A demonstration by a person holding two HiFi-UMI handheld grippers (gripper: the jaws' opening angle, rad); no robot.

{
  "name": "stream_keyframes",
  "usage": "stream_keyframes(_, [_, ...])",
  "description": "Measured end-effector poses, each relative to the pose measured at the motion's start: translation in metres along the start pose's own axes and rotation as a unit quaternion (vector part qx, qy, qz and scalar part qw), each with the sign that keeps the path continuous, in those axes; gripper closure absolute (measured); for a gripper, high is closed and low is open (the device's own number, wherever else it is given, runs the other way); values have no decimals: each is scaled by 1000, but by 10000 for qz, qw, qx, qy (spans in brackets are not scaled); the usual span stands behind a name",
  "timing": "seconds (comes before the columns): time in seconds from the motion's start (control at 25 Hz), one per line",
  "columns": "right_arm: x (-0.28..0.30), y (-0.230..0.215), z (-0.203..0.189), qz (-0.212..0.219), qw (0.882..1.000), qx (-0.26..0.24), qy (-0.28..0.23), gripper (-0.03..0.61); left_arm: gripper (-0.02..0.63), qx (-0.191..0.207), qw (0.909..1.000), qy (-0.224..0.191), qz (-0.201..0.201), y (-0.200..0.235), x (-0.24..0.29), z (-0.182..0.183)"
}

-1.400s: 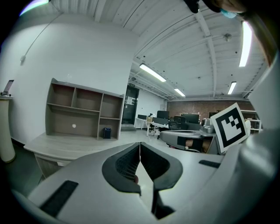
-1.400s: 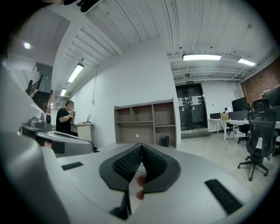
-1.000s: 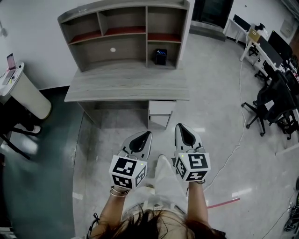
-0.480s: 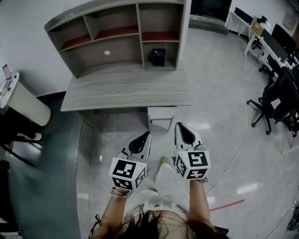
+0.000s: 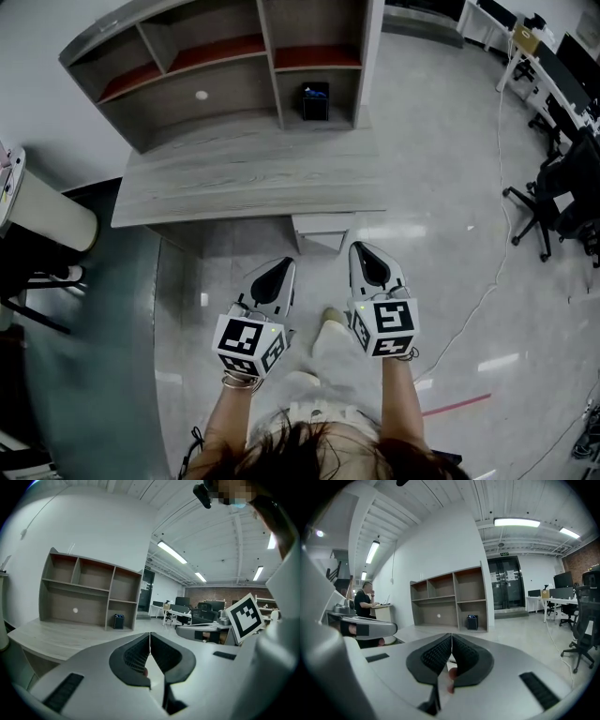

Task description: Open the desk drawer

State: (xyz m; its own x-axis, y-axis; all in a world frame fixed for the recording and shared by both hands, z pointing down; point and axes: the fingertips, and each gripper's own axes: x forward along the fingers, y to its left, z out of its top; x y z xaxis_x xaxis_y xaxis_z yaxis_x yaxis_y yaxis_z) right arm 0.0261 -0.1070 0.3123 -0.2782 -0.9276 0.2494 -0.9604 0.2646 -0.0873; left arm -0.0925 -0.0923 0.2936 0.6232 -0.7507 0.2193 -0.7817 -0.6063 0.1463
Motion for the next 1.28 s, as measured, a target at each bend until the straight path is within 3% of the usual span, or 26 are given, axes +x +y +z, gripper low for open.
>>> stream_keyframes(1.28, [89,-70,-81,-82,9945,3,1048,555,601,-564,9971,203,461,62,88,-63])
